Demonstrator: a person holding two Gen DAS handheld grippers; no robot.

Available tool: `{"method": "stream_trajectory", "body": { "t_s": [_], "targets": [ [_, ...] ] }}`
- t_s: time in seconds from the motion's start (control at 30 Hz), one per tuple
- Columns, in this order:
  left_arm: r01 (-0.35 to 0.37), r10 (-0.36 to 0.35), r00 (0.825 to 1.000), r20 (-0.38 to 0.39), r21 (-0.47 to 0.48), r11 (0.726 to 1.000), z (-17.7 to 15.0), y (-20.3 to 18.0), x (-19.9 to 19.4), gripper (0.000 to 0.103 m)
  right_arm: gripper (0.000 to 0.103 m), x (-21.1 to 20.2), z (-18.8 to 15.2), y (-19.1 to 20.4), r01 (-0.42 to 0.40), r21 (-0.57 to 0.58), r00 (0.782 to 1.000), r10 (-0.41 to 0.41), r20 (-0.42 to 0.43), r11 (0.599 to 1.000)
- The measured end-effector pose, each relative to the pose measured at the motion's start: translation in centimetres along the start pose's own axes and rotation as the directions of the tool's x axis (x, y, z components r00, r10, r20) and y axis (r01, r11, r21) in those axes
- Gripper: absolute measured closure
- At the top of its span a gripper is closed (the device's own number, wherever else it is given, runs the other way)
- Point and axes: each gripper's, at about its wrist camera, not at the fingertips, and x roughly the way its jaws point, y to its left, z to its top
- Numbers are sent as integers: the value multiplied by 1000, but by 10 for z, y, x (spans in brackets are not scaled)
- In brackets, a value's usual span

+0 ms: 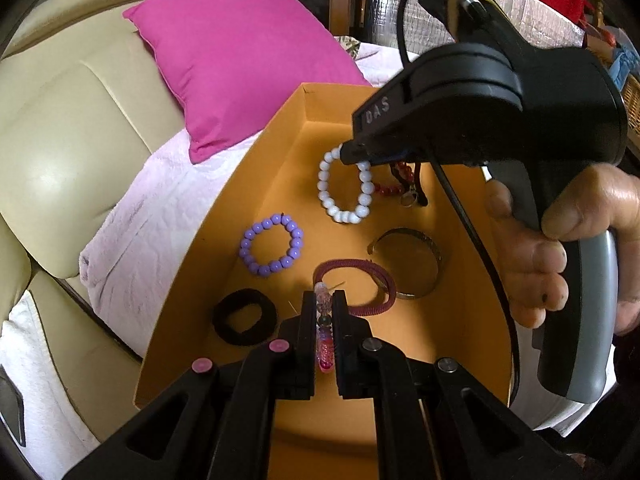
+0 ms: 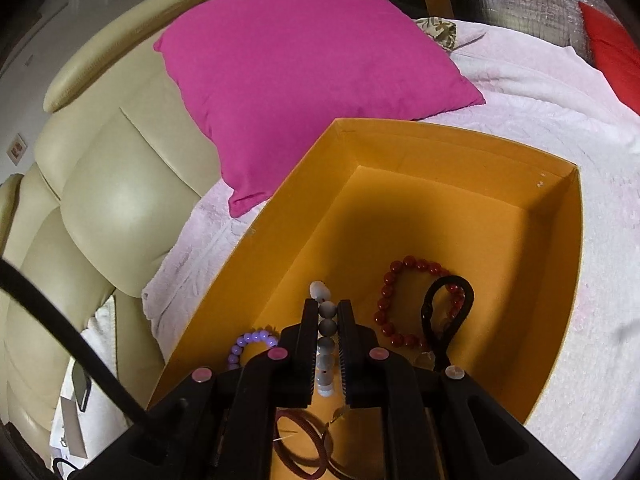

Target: Organize jewelry

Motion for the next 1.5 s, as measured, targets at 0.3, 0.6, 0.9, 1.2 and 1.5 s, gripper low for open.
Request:
{"method": "stream_trajectory", "body": {
  "t_s": [0.3, 0.6, 0.9, 1.2, 1.5],
  "targets": [
    [-4, 4, 1000, -20, 1, 1000, -2, -1, 9, 96, 92, 8, 1, -1, 8, 3, 1000, -8, -22, 1000],
    [-20, 20, 999, -30, 1, 1000, -2, -3, 9, 70, 86, 6, 1, -12, 14, 58, 1000, -12, -26, 998],
    [-79, 80, 996, 39, -20, 997, 8, -1, -17, 39, 82, -40, -1, -21, 20, 43, 999, -22, 49, 999],
    [-194, 192, 970, 150, -1, 981, 28, -16, -70, 30, 77, -113, -17, -32, 47, -6, 988, -45, 148, 999],
    [-257, 246, 930, 272, 4, 966, 40, -32, -142, 21, 50, -210, -53, -29, 110, -109, 958, -76, 276, 988]
  ]
}}
